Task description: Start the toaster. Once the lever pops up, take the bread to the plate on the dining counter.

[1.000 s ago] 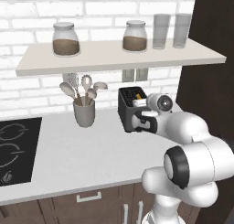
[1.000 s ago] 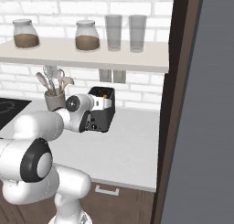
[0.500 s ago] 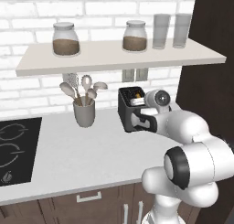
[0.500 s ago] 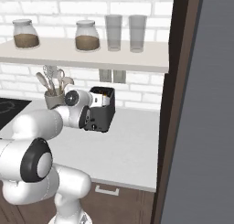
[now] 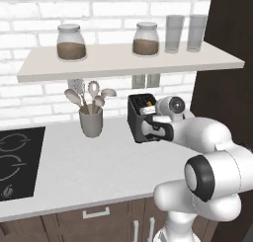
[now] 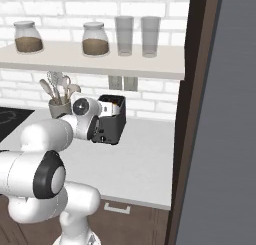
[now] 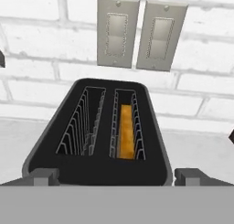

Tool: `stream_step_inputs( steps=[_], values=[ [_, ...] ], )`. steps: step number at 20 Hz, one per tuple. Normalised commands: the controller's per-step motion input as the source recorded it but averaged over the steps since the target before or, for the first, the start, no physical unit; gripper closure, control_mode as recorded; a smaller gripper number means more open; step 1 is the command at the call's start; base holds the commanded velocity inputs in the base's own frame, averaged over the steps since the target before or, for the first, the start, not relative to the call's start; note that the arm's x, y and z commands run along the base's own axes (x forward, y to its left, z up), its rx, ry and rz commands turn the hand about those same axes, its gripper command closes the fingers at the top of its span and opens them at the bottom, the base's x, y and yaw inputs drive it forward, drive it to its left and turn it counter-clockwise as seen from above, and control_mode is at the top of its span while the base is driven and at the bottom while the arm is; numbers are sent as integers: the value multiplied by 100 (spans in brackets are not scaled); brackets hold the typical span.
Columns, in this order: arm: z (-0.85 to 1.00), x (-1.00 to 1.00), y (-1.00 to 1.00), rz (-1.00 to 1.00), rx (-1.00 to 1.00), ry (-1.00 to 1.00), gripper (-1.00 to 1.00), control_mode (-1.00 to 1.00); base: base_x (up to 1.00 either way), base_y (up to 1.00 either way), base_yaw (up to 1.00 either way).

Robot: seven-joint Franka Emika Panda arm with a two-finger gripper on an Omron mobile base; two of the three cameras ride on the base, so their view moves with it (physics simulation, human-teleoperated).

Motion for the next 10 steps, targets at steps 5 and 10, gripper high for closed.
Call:
stream_step_inputs(
  steps=[5, 10],
  values=[
    [-1, 0, -10, 9, 0, 0, -100, -100, 0, 0, 0],
    [0, 0, -18, 1, 0, 0, -100, -100, 0, 0, 0]
  ],
)
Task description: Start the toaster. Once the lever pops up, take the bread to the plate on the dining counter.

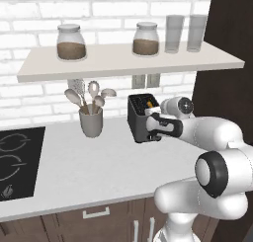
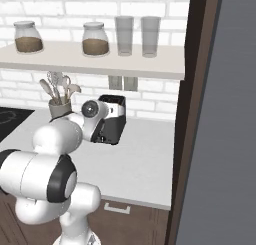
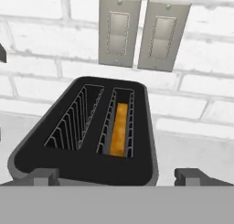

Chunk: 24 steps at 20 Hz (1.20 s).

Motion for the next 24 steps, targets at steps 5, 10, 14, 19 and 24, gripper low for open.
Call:
stream_step_inputs(
  steps=[5, 10, 14, 19, 24],
  values=[
    [0, 0, -6, -1, 0, 0, -100, -100, 0, 0, 0],
    [0, 4, 0, -3, 0, 0, -100, -100, 0, 0, 0],
    [0, 10, 0, -3, 0, 0, -100, -100, 0, 0, 0],
    [0, 7, 5, 0, 0, 0, -100, -100, 0, 0, 0],
    [0, 8, 4, 0, 0, 0, -100, -100, 0, 0, 0]
  ],
)
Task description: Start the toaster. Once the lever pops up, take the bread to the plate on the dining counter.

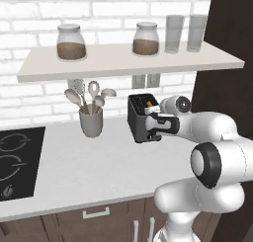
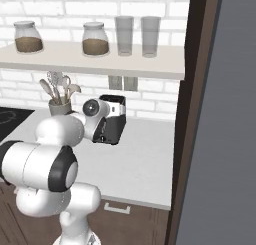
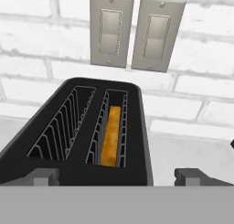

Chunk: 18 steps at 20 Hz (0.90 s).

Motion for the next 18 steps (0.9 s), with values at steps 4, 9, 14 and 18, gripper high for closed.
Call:
stream_step_inputs(
  steps=[4, 9, 14, 18],
  values=[
    [0, 16, 0, 0, 0, 0, -100, -100, 0, 0, 0],
    [-5, 18, 0, 0, 0, 0, -100, -100, 0, 0, 0],
    [-9, 3, 0, 0, 0, 1, -100, -100, 0, 0, 0],
    [-9, 0, 0, 0, 0, 7, -100, -100, 0, 0, 0]
  ],
)
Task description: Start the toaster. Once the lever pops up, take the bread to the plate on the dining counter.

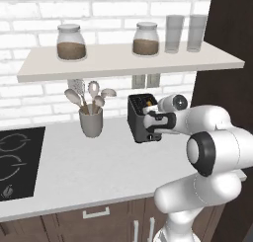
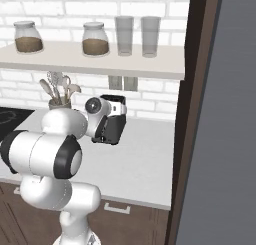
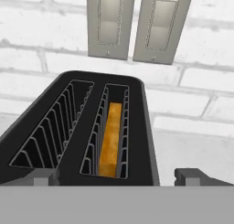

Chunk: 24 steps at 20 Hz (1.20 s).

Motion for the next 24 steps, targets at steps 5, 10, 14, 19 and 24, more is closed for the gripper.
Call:
stream_step_inputs(
  steps=[5, 10, 14, 19, 24],
  values=[
    [-2, 0, 0, 0, 0, 4, -100, -100, 0, 0, 0],
    [0, 0, 0, 0, 0, 0, -100, -100, 0, 0, 0],
    [0, 0, 3, 0, 0, 0, -100, -100, 0, 0, 0],
    [0, 0, 7, 0, 0, 0, -100, -100, 0, 0, 0],
    [0, 8, 0, 0, 0, 0, -100, -100, 0, 0, 0]
  ],
)
